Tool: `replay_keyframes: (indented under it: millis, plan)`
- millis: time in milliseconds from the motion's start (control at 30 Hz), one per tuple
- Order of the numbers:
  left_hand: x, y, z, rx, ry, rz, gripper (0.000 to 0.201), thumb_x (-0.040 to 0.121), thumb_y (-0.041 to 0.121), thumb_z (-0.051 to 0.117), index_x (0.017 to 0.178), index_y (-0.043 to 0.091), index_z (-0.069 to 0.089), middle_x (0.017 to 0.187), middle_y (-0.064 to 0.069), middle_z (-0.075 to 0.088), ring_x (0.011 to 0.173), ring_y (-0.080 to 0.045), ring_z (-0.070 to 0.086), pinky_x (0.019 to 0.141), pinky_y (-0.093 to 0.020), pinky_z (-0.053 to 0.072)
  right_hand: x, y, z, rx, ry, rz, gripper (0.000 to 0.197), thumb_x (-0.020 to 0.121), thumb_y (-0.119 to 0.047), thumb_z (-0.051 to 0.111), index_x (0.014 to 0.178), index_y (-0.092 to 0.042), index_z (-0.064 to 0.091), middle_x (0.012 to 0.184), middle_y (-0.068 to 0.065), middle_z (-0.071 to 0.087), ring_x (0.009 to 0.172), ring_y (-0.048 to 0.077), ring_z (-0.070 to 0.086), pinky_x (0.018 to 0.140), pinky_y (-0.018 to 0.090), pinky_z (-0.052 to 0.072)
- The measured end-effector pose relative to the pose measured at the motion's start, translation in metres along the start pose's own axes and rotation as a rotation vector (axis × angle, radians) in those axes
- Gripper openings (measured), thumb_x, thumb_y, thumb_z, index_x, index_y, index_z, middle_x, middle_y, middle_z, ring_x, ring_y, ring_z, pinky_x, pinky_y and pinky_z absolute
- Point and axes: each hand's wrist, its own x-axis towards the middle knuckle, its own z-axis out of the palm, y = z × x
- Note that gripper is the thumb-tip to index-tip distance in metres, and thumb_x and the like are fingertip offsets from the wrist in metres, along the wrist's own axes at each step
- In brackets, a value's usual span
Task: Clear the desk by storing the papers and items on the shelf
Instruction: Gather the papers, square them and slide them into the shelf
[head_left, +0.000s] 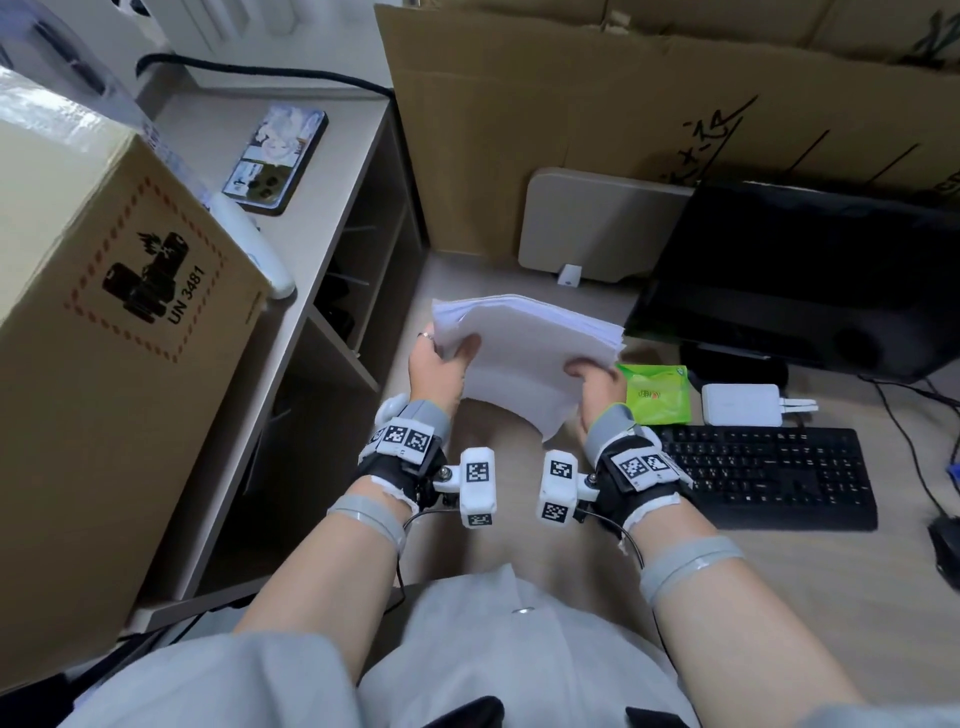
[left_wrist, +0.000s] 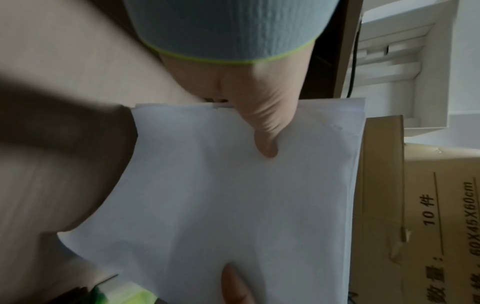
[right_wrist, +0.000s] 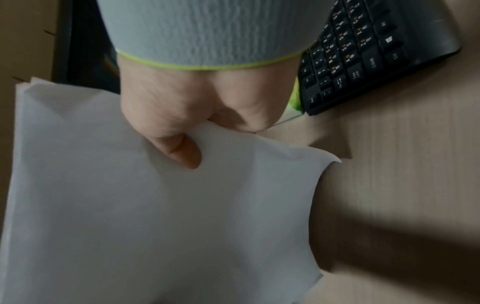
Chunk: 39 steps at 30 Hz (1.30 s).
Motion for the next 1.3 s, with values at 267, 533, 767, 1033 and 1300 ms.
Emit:
replay_keyframes:
  millis: [267, 533, 767, 1033, 1300]
  plan:
    - [-0.001, -0.016, -0.006, 0.152, -0.024, -0.115, 0.023, 0.087, 0.005, 0.065, 0.109, 0.009, 0.061, 0.098, -0.009, 0.063, 0.089, -0.023, 0.057, 0.063, -0.019, 0.047, -0.007, 0.007, 0.0, -0.378, -0.114, 0.038, 0.03, 0.082, -0.02, 0.071, 0.109, -0.009, 0.064, 0.097, 0.011, 0.063, 0.085, 0.025, 0.06, 0.06, 0.028, 0.045]
    - [0.005, -0.015, -0.013, 0.126, -0.028, -0.137, 0.034, 0.083, 0.013, 0.062, 0.116, 0.014, 0.056, 0.108, -0.011, 0.069, 0.1, -0.03, 0.065, 0.085, -0.039, 0.053, 0.001, -0.019, 0.004, -0.314, -0.189, -0.222, 0.029, 0.089, -0.042, 0.065, 0.073, -0.018, 0.062, 0.065, -0.01, 0.061, 0.053, -0.003, 0.053, 0.054, 0.014, 0.045]
    - [0.002, -0.02, -0.016, 0.164, -0.048, -0.169, 0.03, 0.089, 0.009, 0.061, 0.118, 0.009, 0.054, 0.108, -0.011, 0.067, 0.097, -0.028, 0.064, 0.077, -0.03, 0.048, 0.01, -0.021, 0.002, -0.253, -0.061, -0.164, 0.058, 0.097, -0.052, 0.043, 0.096, 0.0, 0.068, 0.084, 0.006, 0.057, 0.075, 0.019, 0.048, 0.06, 0.024, 0.044]
    - [0.005, -0.018, -0.02, -0.037, -0.001, -0.243, 0.046, 0.077, 0.02, 0.071, 0.119, 0.009, 0.056, 0.106, -0.011, 0.071, 0.096, -0.031, 0.069, 0.089, -0.046, 0.055, -0.009, -0.017, -0.009, -0.136, -0.312, 0.048, 0.061, 0.094, -0.065, 0.035, 0.118, -0.017, 0.064, 0.105, 0.001, 0.071, 0.099, 0.013, 0.067, 0.079, 0.021, 0.051]
    - [-0.007, 0.001, -0.001, -0.024, 0.117, -0.332, 0.041, 0.075, 0.015, 0.065, 0.115, 0.01, 0.059, 0.11, -0.012, 0.069, 0.1, -0.032, 0.067, 0.094, -0.046, 0.053, 0.008, -0.009, -0.035, -0.293, -0.512, 0.09, 0.078, 0.061, -0.079, 0.065, 0.114, -0.022, 0.069, 0.104, 0.0, 0.075, 0.097, 0.022, 0.071, 0.089, 0.038, 0.054]
